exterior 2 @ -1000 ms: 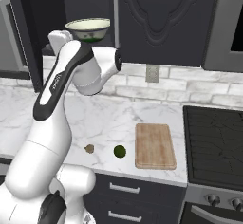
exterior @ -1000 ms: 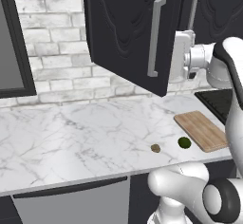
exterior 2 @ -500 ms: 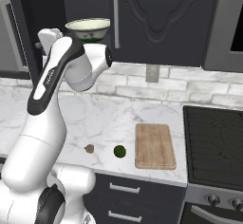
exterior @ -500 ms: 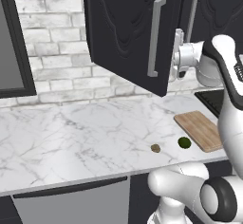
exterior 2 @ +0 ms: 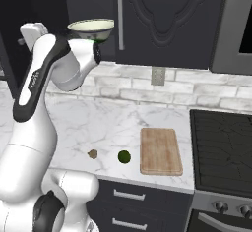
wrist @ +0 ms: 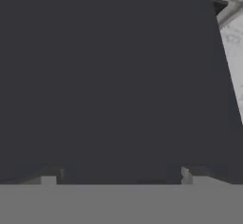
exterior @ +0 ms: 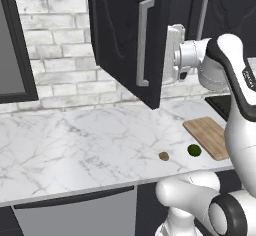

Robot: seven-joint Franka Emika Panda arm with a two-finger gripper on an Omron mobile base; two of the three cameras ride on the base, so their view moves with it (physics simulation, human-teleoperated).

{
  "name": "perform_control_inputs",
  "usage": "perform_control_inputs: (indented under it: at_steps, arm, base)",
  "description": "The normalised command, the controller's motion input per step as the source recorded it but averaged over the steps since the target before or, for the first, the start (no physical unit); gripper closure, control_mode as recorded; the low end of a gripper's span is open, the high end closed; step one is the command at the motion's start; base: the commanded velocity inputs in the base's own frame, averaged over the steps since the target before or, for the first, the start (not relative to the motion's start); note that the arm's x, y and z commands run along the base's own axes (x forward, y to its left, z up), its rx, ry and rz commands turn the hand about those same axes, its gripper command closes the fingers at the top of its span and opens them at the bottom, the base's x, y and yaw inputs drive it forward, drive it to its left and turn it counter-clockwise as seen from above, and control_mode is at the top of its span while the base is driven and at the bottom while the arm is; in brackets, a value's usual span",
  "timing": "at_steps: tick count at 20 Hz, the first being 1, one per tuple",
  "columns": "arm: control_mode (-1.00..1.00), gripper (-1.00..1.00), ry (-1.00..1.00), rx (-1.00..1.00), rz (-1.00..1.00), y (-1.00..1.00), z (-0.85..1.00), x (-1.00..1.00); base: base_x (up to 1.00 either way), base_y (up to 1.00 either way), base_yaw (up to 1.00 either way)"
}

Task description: Open the cabinet. Place the bowl and condiment on the counter. Then place the lime and garlic on the cutting board.

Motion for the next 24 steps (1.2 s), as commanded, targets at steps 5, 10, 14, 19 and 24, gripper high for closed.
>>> perform_control_inputs:
  at_steps: [5,10,14,19,24]
  arm:
    - [-1.00,-1.00,0.00,0.00,0.00,0.77,-0.26,0.15]
    - [-1.00,-1.00,0.04,0.00,0.01,0.50,-0.31,0.15]
    - [-1.00,-1.00,0.00,0.00,0.00,0.17,-0.08,0.02]
    - [-1.00,-1.00,0.00,0.04,-0.02,-0.60,0.00,-0.22]
    - [-1.00,-1.00,0.00,0.10,-0.14,-0.99,0.00,-0.44]
  base:
    - [0.00,0.00,0.00]
    - [0.00,0.00,0.00]
    - [0.00,0.00,0.00]
    - [0.00,0.00,0.00]
    - [0.00,0.00,0.00]
